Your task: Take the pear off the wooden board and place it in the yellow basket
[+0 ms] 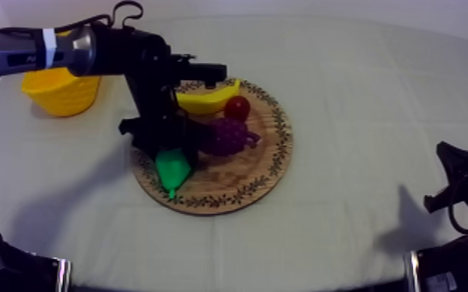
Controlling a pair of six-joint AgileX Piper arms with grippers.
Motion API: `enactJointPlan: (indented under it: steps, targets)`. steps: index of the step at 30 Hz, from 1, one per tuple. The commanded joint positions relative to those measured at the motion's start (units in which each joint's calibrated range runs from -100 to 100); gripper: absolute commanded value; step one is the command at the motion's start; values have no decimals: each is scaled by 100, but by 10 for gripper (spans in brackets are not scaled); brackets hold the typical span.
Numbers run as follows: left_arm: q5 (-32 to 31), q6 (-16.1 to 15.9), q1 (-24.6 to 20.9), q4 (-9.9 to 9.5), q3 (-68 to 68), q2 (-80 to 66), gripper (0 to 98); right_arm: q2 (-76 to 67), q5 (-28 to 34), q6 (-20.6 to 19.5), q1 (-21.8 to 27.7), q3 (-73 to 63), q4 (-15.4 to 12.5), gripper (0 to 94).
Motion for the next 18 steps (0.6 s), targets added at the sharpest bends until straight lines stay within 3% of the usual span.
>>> enactJointPlan:
  steps: [1,18]
  targets:
    - [23,-18,2,-1,-7,-54,530,-3,2,1,0,-2,1,2]
    - [1191,-133,-82,-63,-988,-1231,523,-3,2,1,0,-2,1,2]
